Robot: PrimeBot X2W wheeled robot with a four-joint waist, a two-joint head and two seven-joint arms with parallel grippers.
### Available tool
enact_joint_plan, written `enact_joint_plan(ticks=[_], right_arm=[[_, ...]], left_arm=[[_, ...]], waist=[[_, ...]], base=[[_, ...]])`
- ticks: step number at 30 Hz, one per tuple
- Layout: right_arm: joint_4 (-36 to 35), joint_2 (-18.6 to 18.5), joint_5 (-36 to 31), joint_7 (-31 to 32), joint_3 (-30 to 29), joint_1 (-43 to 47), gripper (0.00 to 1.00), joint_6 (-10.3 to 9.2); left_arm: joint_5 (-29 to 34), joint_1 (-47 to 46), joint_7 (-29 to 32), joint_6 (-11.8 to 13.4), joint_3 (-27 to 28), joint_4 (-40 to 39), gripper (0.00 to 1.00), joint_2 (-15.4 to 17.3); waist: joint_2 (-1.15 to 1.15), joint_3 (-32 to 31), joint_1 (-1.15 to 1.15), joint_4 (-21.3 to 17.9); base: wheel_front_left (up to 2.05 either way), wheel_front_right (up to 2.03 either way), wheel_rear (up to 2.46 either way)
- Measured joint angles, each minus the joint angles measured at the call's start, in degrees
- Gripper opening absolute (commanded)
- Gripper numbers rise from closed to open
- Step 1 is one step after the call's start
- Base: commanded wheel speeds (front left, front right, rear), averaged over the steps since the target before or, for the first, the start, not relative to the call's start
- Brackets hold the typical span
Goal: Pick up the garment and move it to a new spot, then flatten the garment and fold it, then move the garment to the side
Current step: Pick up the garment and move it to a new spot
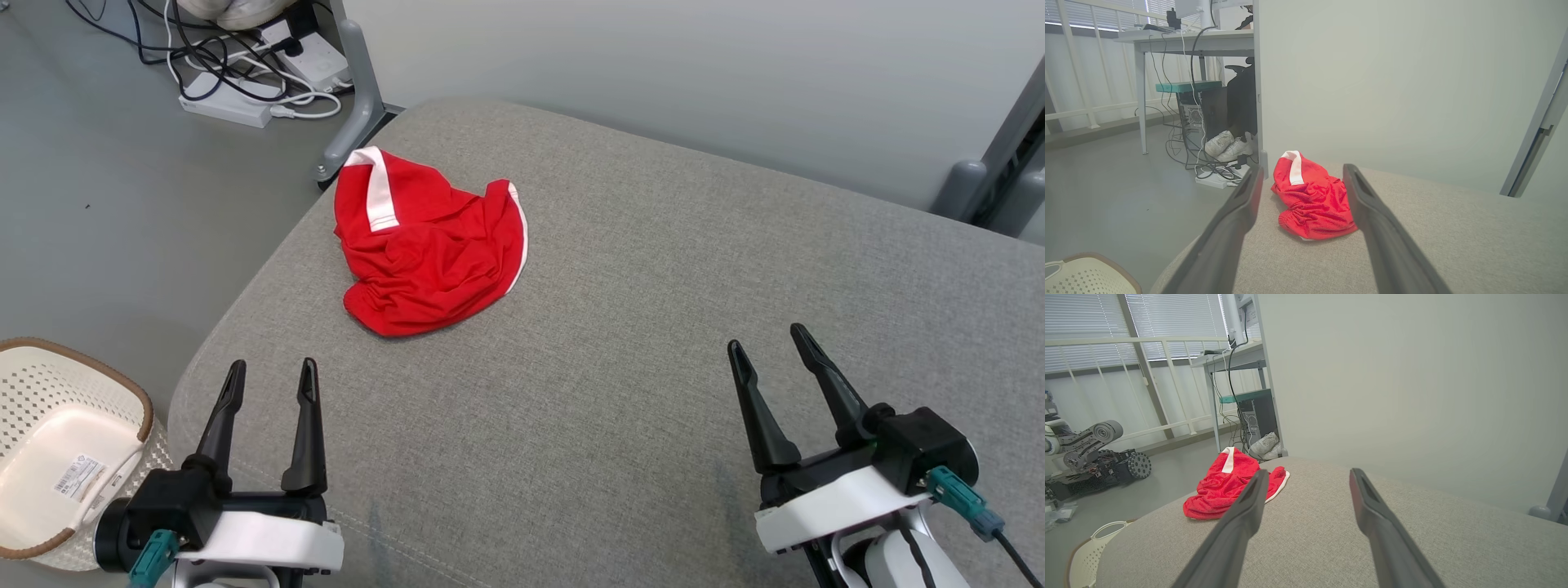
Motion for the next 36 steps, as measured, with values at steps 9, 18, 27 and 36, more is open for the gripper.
enact_joint_plan(ticks=[9,18,27,36], right_arm=[[-2.63,-0.29,-1.72,0.00,0.21,-0.19,1.00,0.01],[-9.13,-3.00,-4.39,2.86,1.92,-4.76,1.00,0.00],[-15.40,-4.10,-5.72,5.81,3.12,-7.61,1.00,0.00],[-18.67,-4.39,-6.77,7.40,2.92,-8.38,1.00,0.00]], left_arm=[[-0.35,-4.50,0.00,-2.34,1.89,7.56,1.00,0.54],[-3.11,-18.86,1.98,-4.67,4.60,20.72,1.00,4.93],[-4.98,-29.77,6.50,-5.73,4.32,28.81,1.00,8.16],[-8.14,-41.04,16.88,-6.62,4.47,41.66,1.00,11.24]], waist=[[0.00,2.79,0.00,-0.64],[0.00,10.78,0.00,-4.63],[0.00,16.95,0.00,-8.84],[0.00,22.18,0.00,-14.07]], base=[[0.00,0.00,0.00],[0.00,0.00,0.00],[0.00,0.00,0.00],[0.00,0.00,0.00]])
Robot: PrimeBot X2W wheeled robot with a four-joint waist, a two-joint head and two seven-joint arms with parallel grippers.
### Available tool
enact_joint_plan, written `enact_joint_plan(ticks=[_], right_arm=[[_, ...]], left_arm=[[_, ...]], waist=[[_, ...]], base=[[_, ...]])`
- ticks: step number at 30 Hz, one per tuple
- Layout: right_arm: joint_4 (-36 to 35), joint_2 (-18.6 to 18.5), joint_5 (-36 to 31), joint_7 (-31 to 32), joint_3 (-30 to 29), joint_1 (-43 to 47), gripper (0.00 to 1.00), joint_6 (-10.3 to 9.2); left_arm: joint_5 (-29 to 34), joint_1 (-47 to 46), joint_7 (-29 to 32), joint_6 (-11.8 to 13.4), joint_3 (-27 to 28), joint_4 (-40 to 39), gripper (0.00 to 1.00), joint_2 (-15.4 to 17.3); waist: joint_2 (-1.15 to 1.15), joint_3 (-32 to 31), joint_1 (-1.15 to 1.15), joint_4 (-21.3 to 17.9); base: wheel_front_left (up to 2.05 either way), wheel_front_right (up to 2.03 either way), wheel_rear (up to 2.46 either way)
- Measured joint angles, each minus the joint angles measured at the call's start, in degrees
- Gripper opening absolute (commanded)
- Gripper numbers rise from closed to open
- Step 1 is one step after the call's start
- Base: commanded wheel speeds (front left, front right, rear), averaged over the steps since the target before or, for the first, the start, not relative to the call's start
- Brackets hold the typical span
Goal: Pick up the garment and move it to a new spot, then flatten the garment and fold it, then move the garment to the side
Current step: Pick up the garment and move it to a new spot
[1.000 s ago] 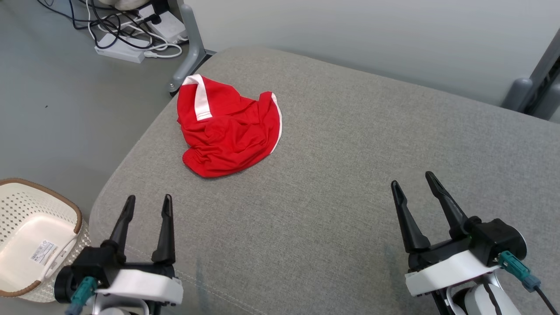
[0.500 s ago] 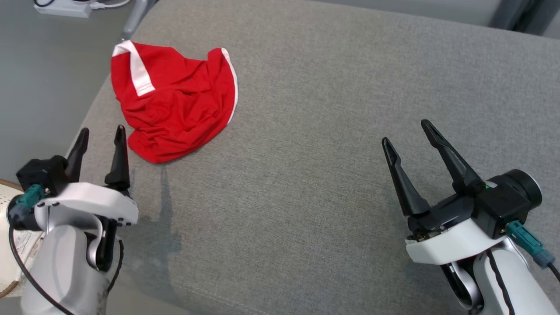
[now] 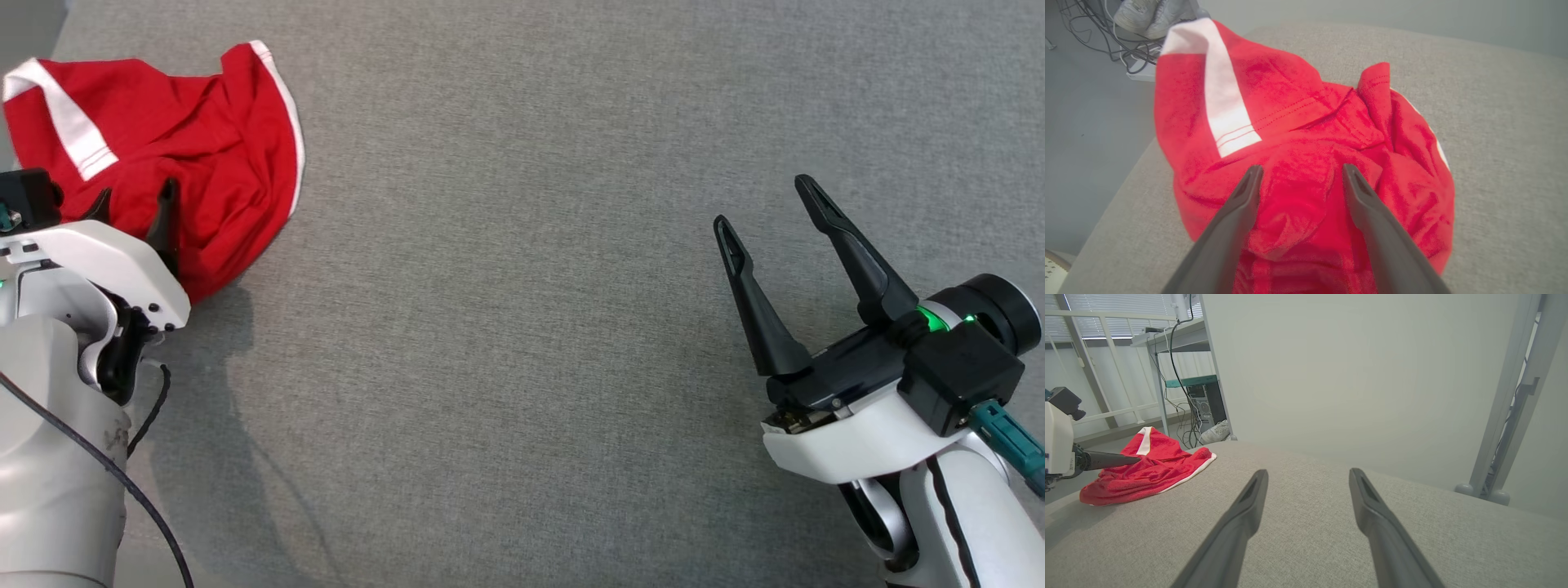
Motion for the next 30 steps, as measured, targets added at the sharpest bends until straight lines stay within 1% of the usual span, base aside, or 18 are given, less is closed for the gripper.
enact_joint_plan(ticks=[2,5,6,7,8,10,13,14,19,21,25,27,28,30], right_arm=[[-0.25,-0.07,-0.05,0.02,0.09,-0.03,1.00,0.00],[-0.36,-0.11,-0.35,0.12,0.00,-0.18,1.00,0.00],[-0.37,-0.03,-0.47,0.07,-0.22,-0.34,1.00,0.00],[-0.36,0.08,-0.47,-0.03,-0.33,-0.51,1.00,0.00],[-0.33,0.20,-0.47,-0.19,-0.40,-0.58,1.00,0.00],[-0.12,0.42,-0.47,-0.49,-0.51,-0.58,1.00,0.00],[0.70,0.76,-0.47,-1.12,-0.89,-0.57,1.00,0.00],[1.42,0.97,-0.47,-1.62,-1.14,-0.56,1.00,0.00],[3.42,1.88,-0.26,-3.04,-1.71,-0.44,1.00,0.00],[4.07,2.30,0.05,-3.56,-2.03,-0.07,1.00,0.00],[5.28,3.05,0.12,-4.45,-3.41,0.21,1.00,0.00],[5.49,3.42,0.14,-4.76,-4.01,0.43,1.00,0.00],[5.61,3.71,0.14,-4.94,-4.65,0.75,1.00,0.00],[5.60,3.99,0.14,-5.24,-5.26,0.91,1.00,0.01]], left_arm=[[-0.02,-1.63,3.41,-0.05,-0.74,2.79,1.00,0.82],[-1.20,-3.38,6.14,-0.19,-0.36,6.05,1.00,1.49],[-1.24,-3.96,7.13,-0.19,-0.48,7.03,0.87,1.85],[-1.19,-4.41,7.77,-0.22,-0.78,7.91,0.23,2.14],[-1.16,-4.66,8.12,-0.26,-0.97,8.58,0.00,2.33],[-1.23,-5.00,7.67,-0.30,-0.98,9.56,0.00,2.76],[-0.89,-5.45,4.78,-0.44,-1.86,9.56,0.00,3.08],[-0.21,-5.47,1.66,-0.52,-2.69,8.70,0.00,3.10],[-0.35,-5.47,-5.92,-0.77,-4.88,3.92,0.00,1.30],[-0.44,-5.41,-7.70,-0.78,-6.51,1.12,0.00,0.35],[-2.13,-4.65,-8.96,-0.90,-10.39,-6.51,0.00,-1.75],[-3.67,-3.88,-8.61,-0.92,-11.71,-10.70,0.00,-2.72],[-4.88,-2.89,-7.67,-0.92,-13.05,-15.25,0.00,-3.89],[-5.67,-1.82,-6.53,-0.92,-14.24,-19.74,0.00,-5.26]], waist=[[0.00,0.68,0.00,-0.93],[0.00,1.39,0.00,-2.13],[0.00,1.55,0.00,-2.49],[0.00,1.67,0.00,-2.79],[0.00,1.72,0.00,-3.06],[0.00,1.63,0.00,-3.43],[0.00,0.96,0.00,-3.57],[0.00,0.23,0.00,-3.59],[0.00,-2.77,0.00,-3.64],[0.00,-4.36,0.00,-3.71],[0.00,-7.65,0.00,-4.22],[0.00,-9.12,0.00,-4.77],[0.00,-10.32,0.00,-5.62],[0.00,-11.11,0.00,-6.83]], base=[[0.00,0.00,0.00],[0.00,0.00,0.00],[0.00,0.00,0.00],[0.00,0.00,0.00],[0.00,0.00,0.00],[0.00,0.00,0.00],[0.00,0.00,0.00],[0.00,0.00,0.00],[0.00,0.00,0.00],[0.00,0.00,0.00],[0.00,0.00,0.00],[0.00,0.00,0.00],[0.00,0.00,0.00],[0.00,0.00,0.00]])
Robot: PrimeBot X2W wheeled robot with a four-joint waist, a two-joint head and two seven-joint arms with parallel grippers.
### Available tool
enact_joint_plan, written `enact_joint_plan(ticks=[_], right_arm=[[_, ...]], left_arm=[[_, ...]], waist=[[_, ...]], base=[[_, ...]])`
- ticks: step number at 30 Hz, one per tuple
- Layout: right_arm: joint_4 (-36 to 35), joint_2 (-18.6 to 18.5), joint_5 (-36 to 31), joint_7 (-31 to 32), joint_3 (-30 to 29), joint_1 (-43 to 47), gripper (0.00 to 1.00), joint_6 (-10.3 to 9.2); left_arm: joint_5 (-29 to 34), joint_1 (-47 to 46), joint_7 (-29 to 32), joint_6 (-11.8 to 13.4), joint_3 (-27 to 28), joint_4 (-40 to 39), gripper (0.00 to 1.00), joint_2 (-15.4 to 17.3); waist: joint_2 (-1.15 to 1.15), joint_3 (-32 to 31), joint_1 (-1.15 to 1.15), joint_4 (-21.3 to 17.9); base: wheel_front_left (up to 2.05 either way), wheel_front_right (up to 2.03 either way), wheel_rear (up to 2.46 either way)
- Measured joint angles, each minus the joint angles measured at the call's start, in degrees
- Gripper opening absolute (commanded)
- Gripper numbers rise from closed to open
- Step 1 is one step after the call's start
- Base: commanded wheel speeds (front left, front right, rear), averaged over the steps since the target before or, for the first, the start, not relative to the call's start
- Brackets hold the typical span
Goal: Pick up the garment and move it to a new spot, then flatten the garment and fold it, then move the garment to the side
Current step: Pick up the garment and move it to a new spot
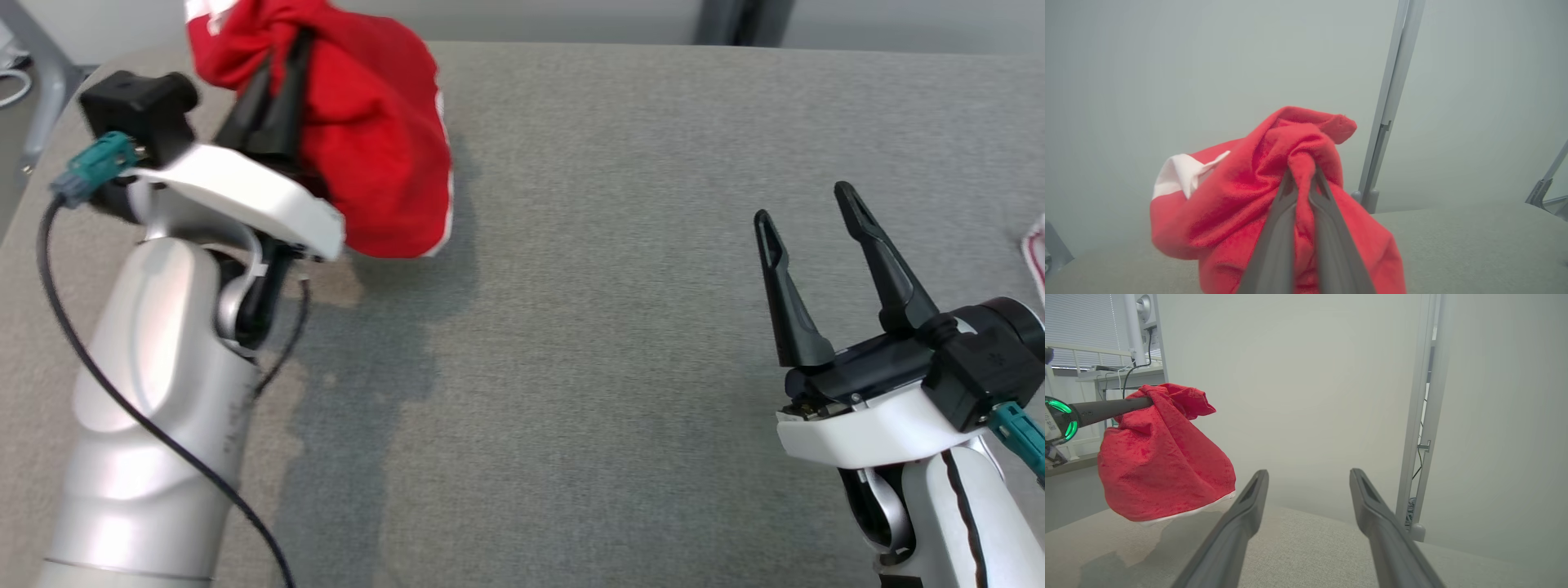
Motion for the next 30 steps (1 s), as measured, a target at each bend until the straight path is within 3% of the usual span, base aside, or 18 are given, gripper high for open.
enact_joint_plan(ticks=[9,13,17,18,19,20,25,30], right_arm=[[-0.96,0.93,-0.03,-0.70,-2.85,-0.34,1.00,0.00],[-1.02,1.31,-0.07,-1.18,-4.01,-0.77,1.00,-0.01],[-0.96,1.60,0.12,-1.49,-4.26,-0.93,1.00,-0.01],[-0.86,1.66,0.36,-1.69,-4.15,-0.94,1.00,-0.01],[-0.69,1.69,0.51,-1.70,-3.94,-0.98,1.00,-0.01],[-0.51,1.74,0.54,-1.71,-3.79,-1.02,1.00,-0.01],[0.05,1.87,0.88,-1.86,-3.89,-1.07,1.00,-0.01],[0.65,1.94,0.87,-1.93,-4.44,-0.48,1.00,-0.01]], left_arm=[[-0.19,3.62,5.92,2.30,-8.88,-15.17,0.00,-5.00],[2.04,4.86,7.06,5.13,-14.07,-15.00,0.00,-5.72],[5.86,5.56,7.71,7.82,-18.68,-9.21,0.00,-5.78],[6.86,5.59,8.24,8.04,-19.84,-6.93,0.39,-5.81],[7.68,5.81,8.10,8.08,-20.69,-4.90,0.92,-5.78],[7.79,6.06,7.64,8.33,-21.03,-3.27,1.00,-5.82],[7.11,6.50,4.90,7.75,-22.25,2.10,1.00,-5.94],[5.06,6.21,-0.05,8.60,-20.09,2.48,1.00,-5.84]], waist=[[0.00,-0.44,0.00,-6.98],[0.00,0.47,0.00,-10.51],[0.00,1.38,0.00,-14.01],[0.00,1.60,0.00,-14.82],[0.00,1.82,0.00,-15.62],[0.00,2.01,0.00,-16.34],[0.00,2.32,0.00,-18.34],[0.00,1.12,0.00,-16.68]], base=[[0.00,0.00,0.00],[0.00,0.00,0.00],[0.00,0.00,0.00],[0.00,0.00,0.00],[0.00,0.00,0.00],[0.00,0.00,0.00],[0.00,0.00,0.00],[0.00,0.00,0.00]])
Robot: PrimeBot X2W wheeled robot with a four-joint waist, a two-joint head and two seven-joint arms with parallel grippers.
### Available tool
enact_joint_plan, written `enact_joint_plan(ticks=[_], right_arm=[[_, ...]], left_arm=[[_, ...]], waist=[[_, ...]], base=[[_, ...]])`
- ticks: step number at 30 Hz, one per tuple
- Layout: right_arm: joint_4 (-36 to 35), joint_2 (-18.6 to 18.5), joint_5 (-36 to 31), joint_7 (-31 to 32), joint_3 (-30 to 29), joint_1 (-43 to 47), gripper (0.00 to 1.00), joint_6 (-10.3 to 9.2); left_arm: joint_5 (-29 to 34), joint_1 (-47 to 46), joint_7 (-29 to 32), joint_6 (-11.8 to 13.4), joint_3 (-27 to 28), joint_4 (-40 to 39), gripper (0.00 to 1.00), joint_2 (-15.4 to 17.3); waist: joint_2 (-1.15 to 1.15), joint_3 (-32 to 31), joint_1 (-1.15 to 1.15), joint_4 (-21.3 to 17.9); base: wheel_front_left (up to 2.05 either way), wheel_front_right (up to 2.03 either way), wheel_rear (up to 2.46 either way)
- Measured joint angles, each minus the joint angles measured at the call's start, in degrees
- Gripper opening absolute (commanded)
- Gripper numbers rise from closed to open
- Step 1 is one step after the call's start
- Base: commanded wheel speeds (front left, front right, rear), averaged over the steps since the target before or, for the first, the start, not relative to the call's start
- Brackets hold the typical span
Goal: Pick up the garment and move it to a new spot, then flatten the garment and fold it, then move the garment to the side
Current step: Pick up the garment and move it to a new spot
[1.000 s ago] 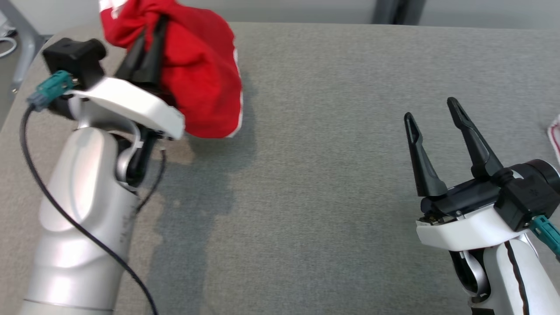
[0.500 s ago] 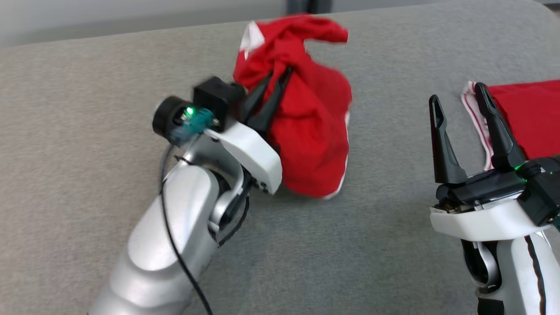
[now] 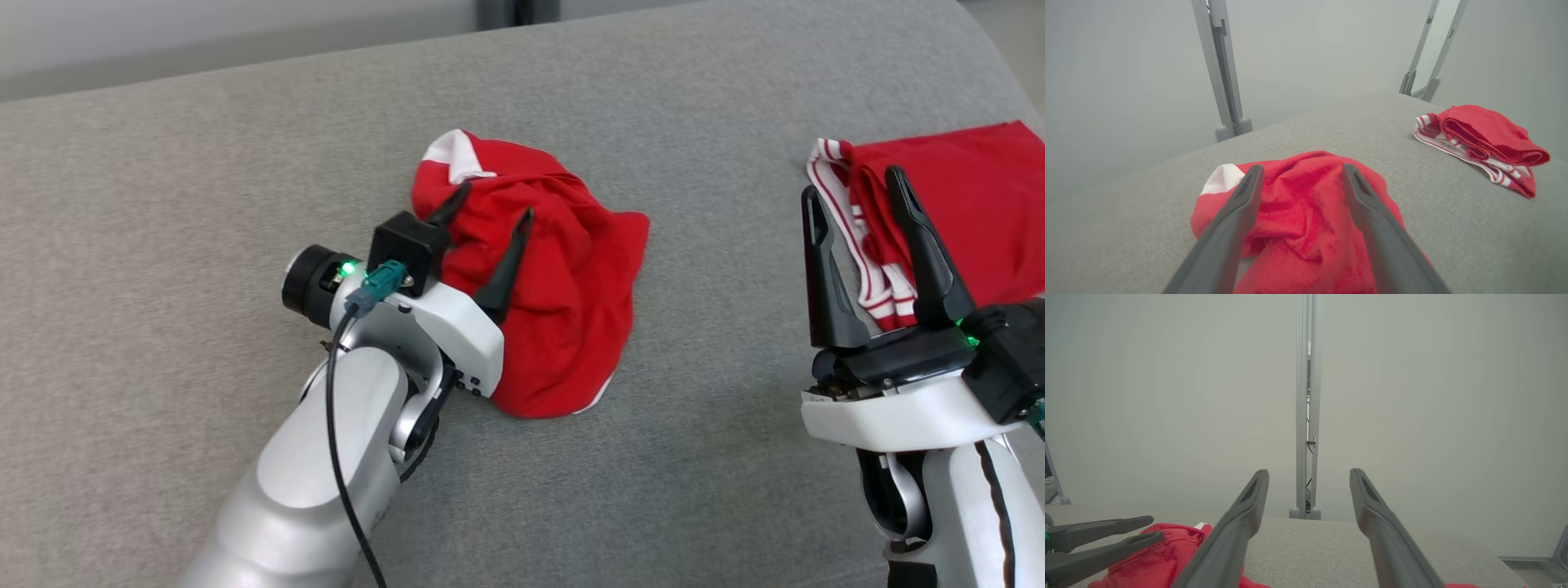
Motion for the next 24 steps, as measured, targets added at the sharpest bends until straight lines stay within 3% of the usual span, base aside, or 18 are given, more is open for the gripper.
enact_joint_plan(ticks=[4,12,15,19,24], right_arm=[[0.42,0.04,-0.33,-0.01,-0.43,0.90,1.00,0.00],[1.65,-0.10,-0.52,-0.07,-0.82,2.43,1.00,0.00],[2.43,-0.65,-0.77,-0.08,-1.18,3.54,1.00,0.00],[2.63,-1.11,-0.88,-0.08,-1.42,4.04,1.00,0.01],[2.82,-1.74,-0.87,-0.05,-2.07,4.38,1.00,0.00]], left_arm=[[-0.81,-0.10,-3.18,0.60,1.94,-1.97,1.00,1.01],[-1.24,4.60,-7.95,3.75,7.06,-7.24,1.00,7.39],[-2.11,10.31,-9.69,4.95,10.28,-9.91,1.00,9.91],[-1.25,16.35,-10.21,6.03,12.29,-13.19,1.00,10.81],[1.23,22.61,-10.29,5.81,15.75,-19.20,1.00,8.47]], waist=[[0.00,-1.42,0.00,2.60],[0.00,-4.66,0.00,8.05],[0.00,-6.32,0.00,11.09],[0.00,-7.64,0.00,13.58],[0.00,-8.25,0.00,15.85]], base=[[0.00,0.00,0.00],[0.00,0.00,0.00],[0.00,0.00,0.00],[0.00,0.00,0.00],[0.00,0.00,0.00]])
